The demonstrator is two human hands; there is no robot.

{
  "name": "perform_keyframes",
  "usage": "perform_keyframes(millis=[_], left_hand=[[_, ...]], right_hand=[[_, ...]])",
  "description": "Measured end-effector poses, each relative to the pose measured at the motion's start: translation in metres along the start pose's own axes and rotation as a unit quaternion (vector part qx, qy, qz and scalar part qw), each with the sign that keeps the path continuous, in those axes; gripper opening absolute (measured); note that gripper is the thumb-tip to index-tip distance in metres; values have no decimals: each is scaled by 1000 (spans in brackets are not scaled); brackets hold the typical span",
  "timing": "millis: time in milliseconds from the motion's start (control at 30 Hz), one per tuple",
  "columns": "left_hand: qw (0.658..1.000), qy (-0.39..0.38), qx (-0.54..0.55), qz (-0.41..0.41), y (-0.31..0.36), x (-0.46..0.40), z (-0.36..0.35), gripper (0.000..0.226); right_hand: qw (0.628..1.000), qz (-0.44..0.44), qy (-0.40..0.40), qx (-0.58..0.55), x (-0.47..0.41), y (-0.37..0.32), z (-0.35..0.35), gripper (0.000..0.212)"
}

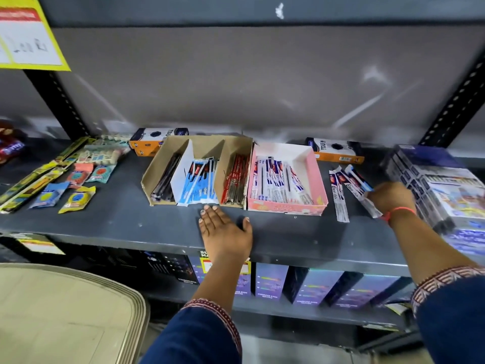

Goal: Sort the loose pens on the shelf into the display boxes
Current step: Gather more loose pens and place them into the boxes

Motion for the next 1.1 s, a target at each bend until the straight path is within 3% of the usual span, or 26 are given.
perform_keyframes(millis=[133,333,367,500,833,1100], left_hand=[[1000,-2,-2,-4,0,0,0,81],[1000,-10,-8,-2,0,-2,-1,81],[1000,-14,-9,-2,0,-2,-1,81],[1000,-22,-12,-1,-1,-2,0,81],[999,-31,-2,-20,-7,0,5,80],[999,-39,-6,-14,-8,-1,4,81]], right_hand=[[995,-13,43,-90,10,-7,8,34],[934,-1,-36,-355,36,-47,6,25],[917,4,-42,-398,44,-57,6,32],[782,21,-100,-615,77,-96,2,36],[743,174,-308,-568,139,-155,-11,28],[740,192,-333,-552,152,-166,-23,28]])
Point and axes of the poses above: each hand's wrist, its own x-axis away from the middle knuckle, its own z-axis out of the back of the hand, y = z × x, the point moved 5 cm from there along -x, towards the middle knuckle, and after that the axes turned 5 degrees about x, right-handed, at the moved point
